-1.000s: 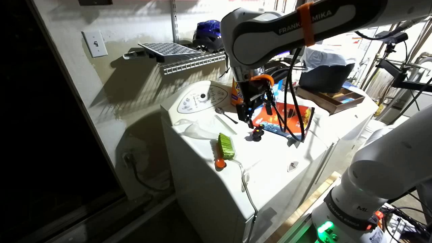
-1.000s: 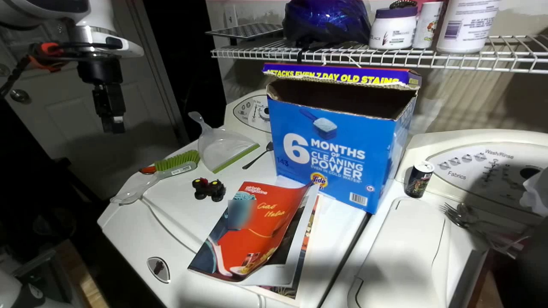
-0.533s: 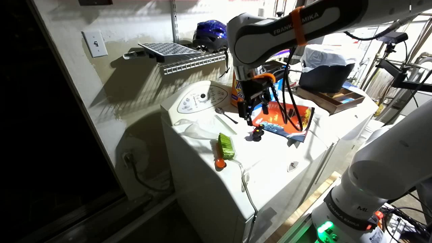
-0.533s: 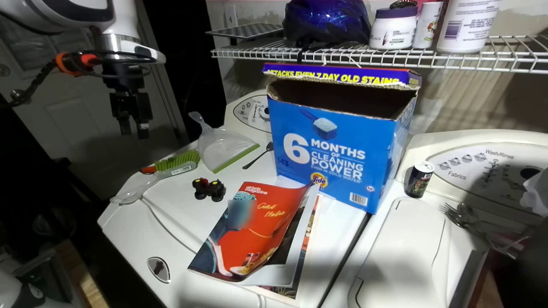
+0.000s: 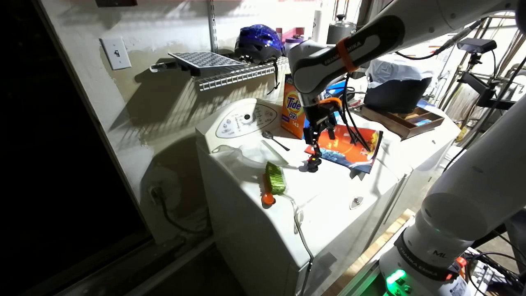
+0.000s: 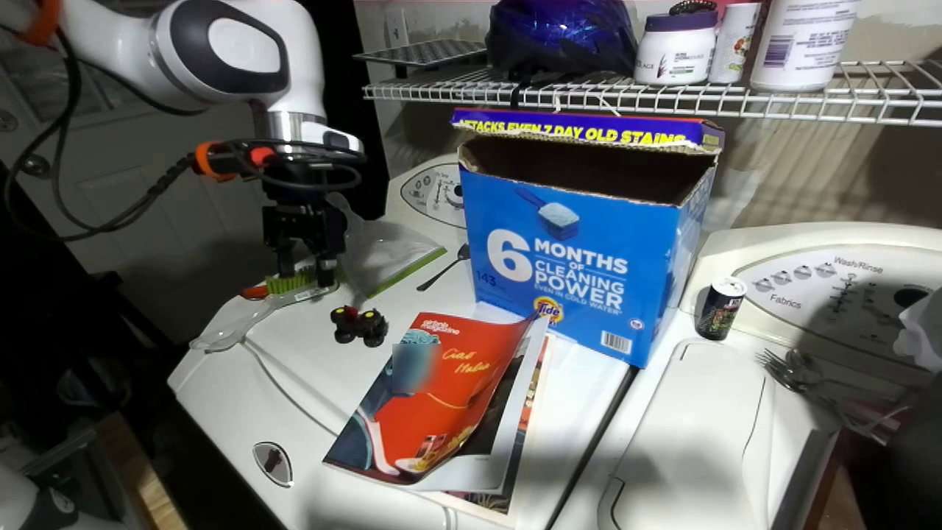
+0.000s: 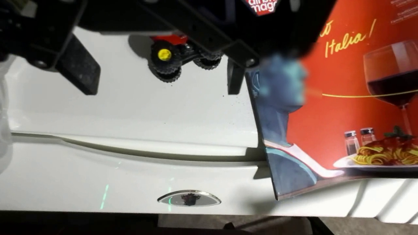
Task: Place the toy car upright.
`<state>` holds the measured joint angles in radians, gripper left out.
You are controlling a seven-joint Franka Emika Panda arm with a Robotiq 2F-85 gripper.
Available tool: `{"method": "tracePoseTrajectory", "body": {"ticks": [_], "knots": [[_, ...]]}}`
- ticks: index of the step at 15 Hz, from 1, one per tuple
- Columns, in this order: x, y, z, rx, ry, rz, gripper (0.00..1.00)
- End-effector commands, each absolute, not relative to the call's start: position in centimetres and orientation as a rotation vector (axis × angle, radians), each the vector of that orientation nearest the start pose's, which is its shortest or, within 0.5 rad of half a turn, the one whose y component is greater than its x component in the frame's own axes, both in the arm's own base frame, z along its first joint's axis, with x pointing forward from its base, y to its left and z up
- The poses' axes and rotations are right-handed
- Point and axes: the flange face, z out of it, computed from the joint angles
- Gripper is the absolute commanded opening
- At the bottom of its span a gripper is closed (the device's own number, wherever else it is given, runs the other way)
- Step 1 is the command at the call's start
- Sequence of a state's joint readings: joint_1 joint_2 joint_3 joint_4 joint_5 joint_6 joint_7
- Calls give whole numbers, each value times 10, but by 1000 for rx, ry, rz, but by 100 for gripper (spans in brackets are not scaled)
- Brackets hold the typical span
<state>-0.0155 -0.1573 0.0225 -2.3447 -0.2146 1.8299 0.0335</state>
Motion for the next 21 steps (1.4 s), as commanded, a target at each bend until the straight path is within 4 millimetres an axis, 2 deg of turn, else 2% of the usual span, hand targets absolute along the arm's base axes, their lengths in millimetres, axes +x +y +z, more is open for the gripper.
{"method": "tracePoseTrajectory", "body": {"ticks": [1, 5, 9, 15, 21], "knots": [[463, -33, 346, -3301, -97, 624, 100], [485, -46, 333, -3280, -73, 586, 100], [502, -53, 320, -3272, -84, 627, 100], [517, -56, 292, -3270, -105, 702, 100], [527, -61, 281, -3266, -109, 728, 100]]}}
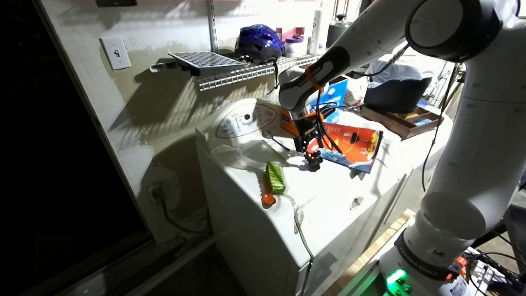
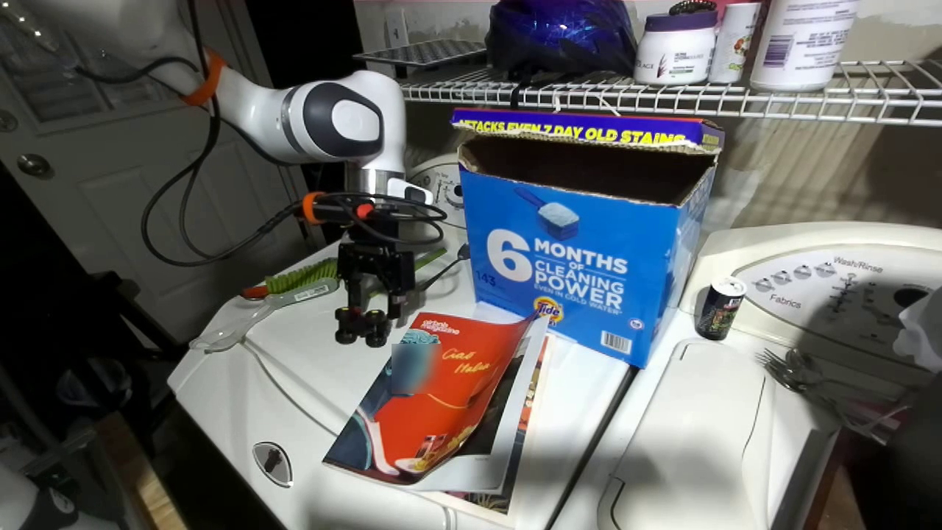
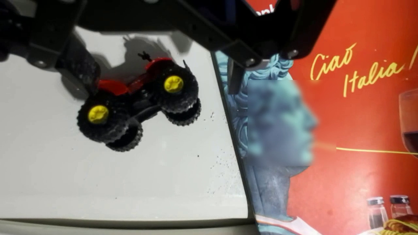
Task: Place the toy car upright.
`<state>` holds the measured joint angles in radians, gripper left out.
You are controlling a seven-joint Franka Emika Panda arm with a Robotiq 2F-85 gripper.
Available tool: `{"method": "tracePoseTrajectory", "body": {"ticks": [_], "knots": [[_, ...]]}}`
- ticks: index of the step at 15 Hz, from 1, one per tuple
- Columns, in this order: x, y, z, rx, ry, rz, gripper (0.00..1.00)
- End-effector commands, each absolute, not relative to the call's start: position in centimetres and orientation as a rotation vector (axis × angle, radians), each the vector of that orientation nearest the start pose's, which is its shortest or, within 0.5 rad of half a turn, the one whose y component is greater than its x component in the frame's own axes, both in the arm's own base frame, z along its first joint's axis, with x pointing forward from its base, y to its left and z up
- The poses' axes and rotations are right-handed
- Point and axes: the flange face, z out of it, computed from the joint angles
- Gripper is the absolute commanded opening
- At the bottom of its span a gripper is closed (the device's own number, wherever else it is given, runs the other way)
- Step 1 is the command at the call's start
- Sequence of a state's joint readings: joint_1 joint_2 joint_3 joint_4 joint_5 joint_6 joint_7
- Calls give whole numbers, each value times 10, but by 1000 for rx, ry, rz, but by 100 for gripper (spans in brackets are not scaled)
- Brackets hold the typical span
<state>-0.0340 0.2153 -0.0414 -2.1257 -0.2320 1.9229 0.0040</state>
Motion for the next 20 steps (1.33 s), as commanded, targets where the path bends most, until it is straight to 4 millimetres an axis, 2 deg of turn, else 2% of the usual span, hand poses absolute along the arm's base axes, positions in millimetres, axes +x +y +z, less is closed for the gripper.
{"method": "tracePoseTrajectory", "body": {"ticks": [1, 6, 15, 20], "knots": [[528, -61, 280, -3266, -109, 730, 100], [530, -63, 277, -3264, -109, 743, 100], [532, -70, 288, -3259, -69, 756, 100], [514, -75, 285, -3266, 156, 928, 100]]}}
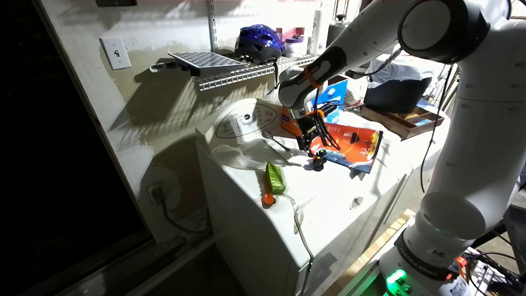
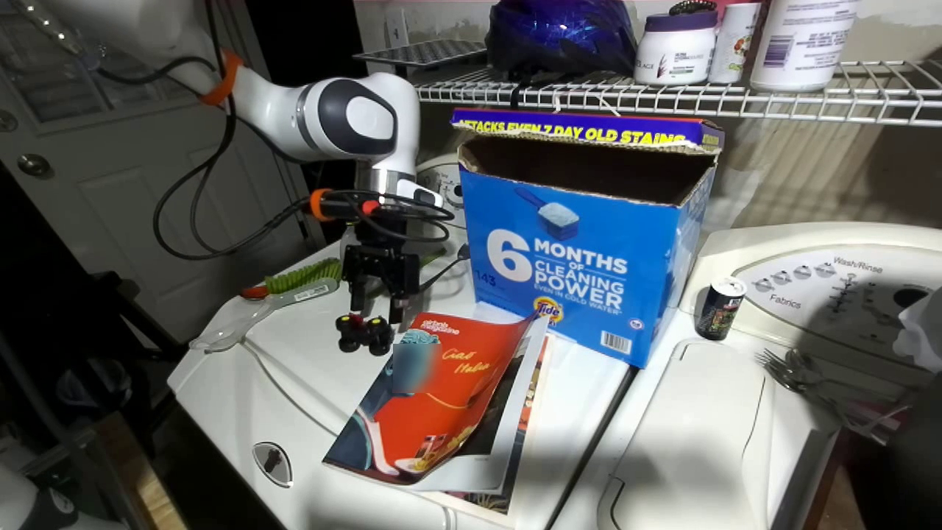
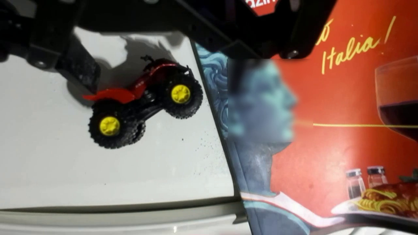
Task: Place the toy car upright.
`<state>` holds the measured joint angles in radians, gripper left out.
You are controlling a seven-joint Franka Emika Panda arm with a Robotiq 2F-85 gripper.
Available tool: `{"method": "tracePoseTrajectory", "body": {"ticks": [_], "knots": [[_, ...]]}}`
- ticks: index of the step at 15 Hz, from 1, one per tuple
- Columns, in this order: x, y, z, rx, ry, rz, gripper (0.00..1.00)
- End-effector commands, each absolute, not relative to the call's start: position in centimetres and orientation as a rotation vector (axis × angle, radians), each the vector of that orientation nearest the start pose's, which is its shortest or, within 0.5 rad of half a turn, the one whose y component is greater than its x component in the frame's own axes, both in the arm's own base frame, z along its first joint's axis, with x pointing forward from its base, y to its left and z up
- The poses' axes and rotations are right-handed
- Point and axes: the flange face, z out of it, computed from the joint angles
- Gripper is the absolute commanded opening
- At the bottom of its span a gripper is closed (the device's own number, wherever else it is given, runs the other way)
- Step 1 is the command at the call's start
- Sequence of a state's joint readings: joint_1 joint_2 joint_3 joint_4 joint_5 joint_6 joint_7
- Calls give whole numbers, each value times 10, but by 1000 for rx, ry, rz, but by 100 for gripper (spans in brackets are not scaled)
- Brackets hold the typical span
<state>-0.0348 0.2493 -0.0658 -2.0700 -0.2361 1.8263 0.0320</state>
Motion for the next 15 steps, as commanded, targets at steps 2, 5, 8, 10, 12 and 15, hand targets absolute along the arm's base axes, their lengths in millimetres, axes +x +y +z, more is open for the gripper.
{"method": "tracePoseTrajectory", "body": {"ticks": [2, 5, 8, 10, 12, 15], "knots": [[509, -76, 286, -3257, 275, 967, 100], [511, -80, 287, -3257, 408, 929, 100], [515, -82, 287, -3230, 523, 866, 100], [518, -82, 287, -3215, 582, 822, 100], [521, -81, 289, -3174, 633, 774, 100], [521, -80, 291, -3135, 703, 763, 100]]}}
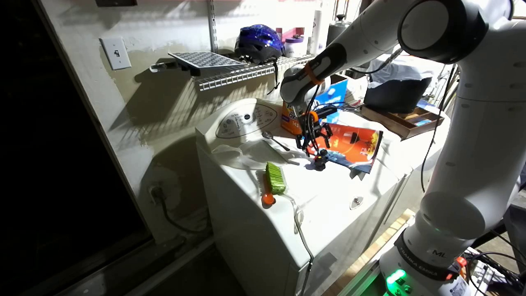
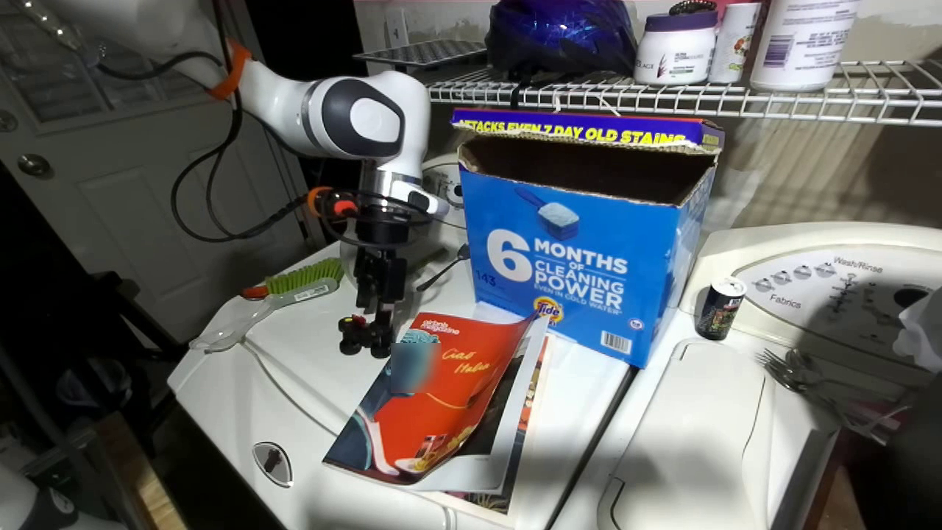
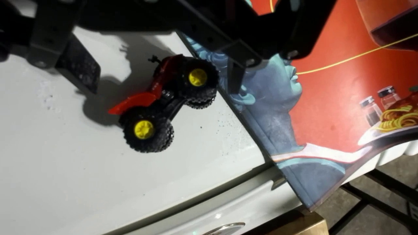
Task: Place the toy car upright.
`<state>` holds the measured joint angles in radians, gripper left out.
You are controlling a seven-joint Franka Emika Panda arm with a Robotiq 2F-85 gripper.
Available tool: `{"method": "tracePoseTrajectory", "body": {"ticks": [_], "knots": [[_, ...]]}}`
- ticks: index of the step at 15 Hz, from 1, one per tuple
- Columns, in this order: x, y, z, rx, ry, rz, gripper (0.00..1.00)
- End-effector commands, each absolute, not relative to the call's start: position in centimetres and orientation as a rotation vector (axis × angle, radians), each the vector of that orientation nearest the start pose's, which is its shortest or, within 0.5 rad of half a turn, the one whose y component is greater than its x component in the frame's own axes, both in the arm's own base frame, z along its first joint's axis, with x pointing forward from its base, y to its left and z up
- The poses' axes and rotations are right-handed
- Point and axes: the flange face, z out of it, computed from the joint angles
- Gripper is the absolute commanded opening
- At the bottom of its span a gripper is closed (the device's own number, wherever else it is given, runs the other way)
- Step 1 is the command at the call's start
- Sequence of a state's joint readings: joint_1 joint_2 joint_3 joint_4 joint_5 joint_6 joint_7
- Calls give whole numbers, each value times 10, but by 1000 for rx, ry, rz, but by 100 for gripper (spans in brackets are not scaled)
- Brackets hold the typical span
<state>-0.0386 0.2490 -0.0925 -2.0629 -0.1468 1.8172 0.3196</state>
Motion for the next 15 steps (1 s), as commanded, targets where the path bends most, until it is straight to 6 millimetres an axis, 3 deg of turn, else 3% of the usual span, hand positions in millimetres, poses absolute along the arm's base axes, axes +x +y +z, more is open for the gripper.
{"method": "tracePoseTrajectory", "body": {"ticks": [1, 9, 15], "knots": [[518, -78, 289, -3143, 722, 789, 100], [499, -72, 284, -3168, 904, 953, 100], [497, -67, 274, -3154, 919, 943, 100]]}}
